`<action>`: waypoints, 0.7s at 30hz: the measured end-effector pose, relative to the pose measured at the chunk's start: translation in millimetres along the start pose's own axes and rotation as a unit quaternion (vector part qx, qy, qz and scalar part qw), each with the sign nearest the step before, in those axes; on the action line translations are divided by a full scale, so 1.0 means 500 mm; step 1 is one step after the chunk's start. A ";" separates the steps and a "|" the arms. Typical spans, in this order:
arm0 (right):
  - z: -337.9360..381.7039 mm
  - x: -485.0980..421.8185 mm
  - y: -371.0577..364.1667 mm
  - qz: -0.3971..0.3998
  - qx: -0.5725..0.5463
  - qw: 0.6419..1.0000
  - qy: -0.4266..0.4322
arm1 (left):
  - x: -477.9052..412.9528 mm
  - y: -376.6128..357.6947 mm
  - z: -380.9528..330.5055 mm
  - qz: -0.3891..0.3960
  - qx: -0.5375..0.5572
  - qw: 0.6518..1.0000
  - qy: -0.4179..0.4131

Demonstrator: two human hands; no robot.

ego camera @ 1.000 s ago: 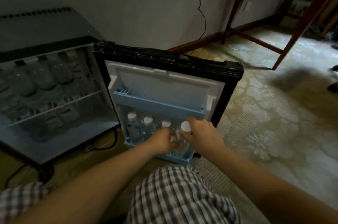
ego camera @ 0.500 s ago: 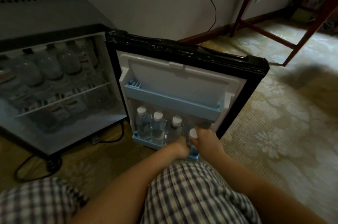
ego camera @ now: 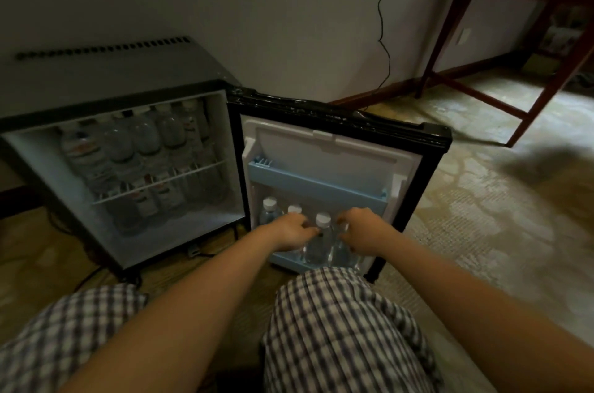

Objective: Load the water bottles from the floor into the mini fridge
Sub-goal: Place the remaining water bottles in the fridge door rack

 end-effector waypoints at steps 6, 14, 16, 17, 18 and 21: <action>0.083 0.067 0.090 -0.015 -0.003 0.997 0.077 | 0.122 0.082 0.026 -0.074 -0.014 0.997 -0.003; 0.192 0.152 0.186 -0.046 0.007 0.985 0.168 | 0.313 0.198 0.007 -0.143 -0.078 0.986 0.043; 0.219 0.169 0.201 -0.044 0.016 0.980 0.193 | 0.351 0.219 0.008 -0.148 -0.077 0.985 0.047; 0.233 0.174 0.207 -0.046 0.021 0.978 0.203 | 0.367 0.229 0.008 -0.150 -0.080 0.984 0.047; 0.246 0.178 0.215 -0.050 0.027 0.976 0.211 | 0.379 0.240 0.010 -0.155 -0.084 0.983 0.045; 0.278 0.172 0.234 -0.064 0.048 0.969 0.233 | 0.396 0.268 0.008 -0.177 -0.093 0.979 0.038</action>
Point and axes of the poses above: each hand's wrist, its own x-axis away from the middle knuckle, its own y-axis out of the back of the hand, z = x × y, the point moved 2 cm from there along -x, towards the middle knuckle, and after that the axes turned 3 degrees about y, right-handed, at the moved point
